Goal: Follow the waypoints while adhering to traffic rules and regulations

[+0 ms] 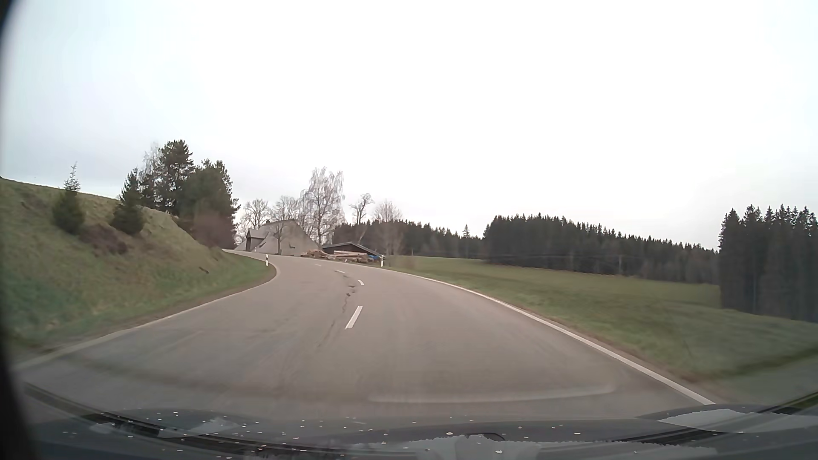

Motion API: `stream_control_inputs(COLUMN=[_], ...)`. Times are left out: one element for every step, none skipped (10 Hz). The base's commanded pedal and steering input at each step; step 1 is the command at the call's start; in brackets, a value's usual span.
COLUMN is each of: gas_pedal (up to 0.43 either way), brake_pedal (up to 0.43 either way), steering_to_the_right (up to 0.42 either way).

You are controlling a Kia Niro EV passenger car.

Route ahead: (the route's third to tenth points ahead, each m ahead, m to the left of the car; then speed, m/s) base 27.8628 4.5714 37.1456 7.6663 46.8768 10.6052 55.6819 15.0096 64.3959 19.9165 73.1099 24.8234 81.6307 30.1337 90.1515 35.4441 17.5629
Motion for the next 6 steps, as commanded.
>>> stream_control_inputs(gas_pedal=[0.268,0.268,0.268,0.268,0.268,0.268], brake_pedal=[0.0,0.0,0.0,0.0,0.0,0.0], steering_to_the_right=[-0.049,-0.048,-0.046,-0.045,-0.045,-0.045])
